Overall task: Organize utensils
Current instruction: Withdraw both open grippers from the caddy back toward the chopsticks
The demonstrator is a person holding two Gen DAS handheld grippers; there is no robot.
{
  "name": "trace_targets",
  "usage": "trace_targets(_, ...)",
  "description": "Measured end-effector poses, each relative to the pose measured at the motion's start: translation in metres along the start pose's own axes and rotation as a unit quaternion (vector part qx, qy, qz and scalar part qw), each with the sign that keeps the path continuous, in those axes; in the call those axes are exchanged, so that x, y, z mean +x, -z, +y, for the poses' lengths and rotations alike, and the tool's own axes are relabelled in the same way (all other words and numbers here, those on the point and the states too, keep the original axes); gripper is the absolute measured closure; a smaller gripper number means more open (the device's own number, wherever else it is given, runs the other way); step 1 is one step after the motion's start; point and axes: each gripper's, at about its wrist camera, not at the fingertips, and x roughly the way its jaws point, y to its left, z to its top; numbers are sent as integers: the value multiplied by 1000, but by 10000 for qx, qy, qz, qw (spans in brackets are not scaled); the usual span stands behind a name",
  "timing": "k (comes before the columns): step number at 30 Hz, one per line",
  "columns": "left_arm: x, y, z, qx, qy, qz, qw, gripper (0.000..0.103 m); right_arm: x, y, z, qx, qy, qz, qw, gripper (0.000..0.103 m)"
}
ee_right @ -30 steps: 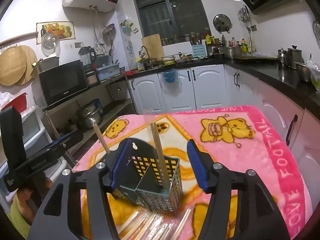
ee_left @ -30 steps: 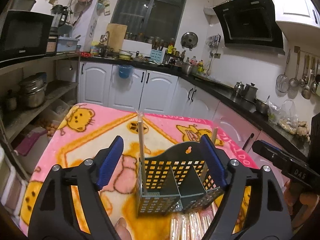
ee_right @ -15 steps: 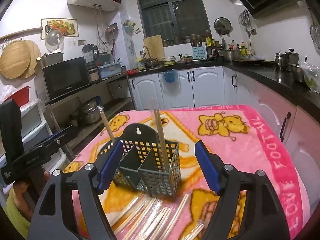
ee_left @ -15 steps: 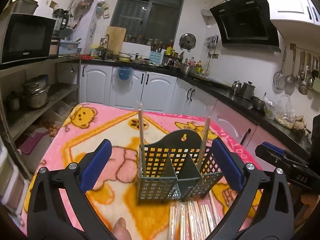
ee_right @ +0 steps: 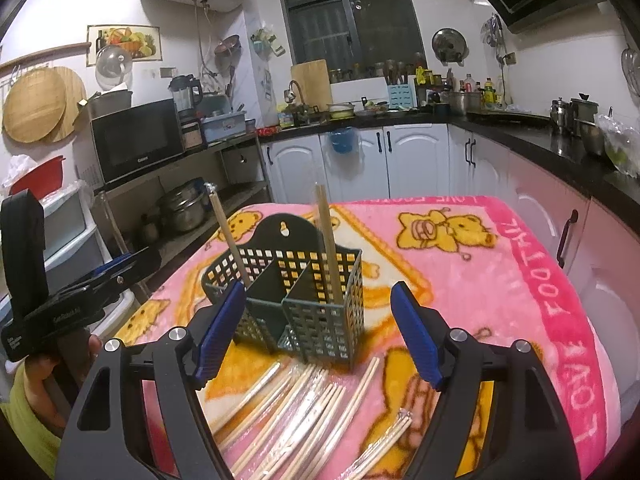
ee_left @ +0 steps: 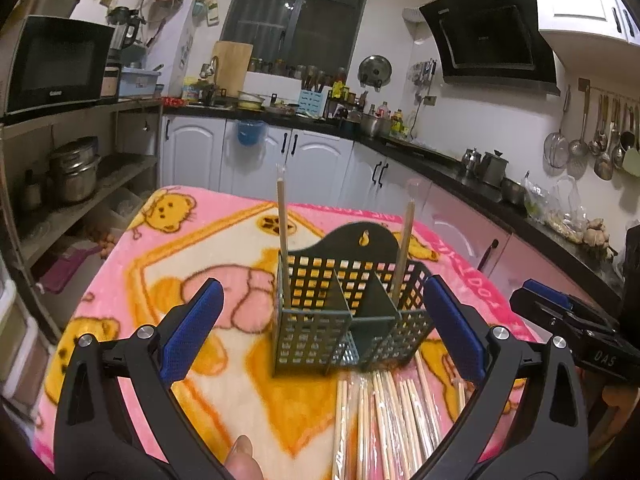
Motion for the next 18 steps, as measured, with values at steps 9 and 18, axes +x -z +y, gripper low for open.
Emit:
trace_targets(9,7,20,-2,21,-17,344,9994,11,0,17,-5,9,57,208,9998,30)
trace_targets(18,18,40,-6,97,-68,693,9975,11,2,33,-12,71,73,425,9990,31)
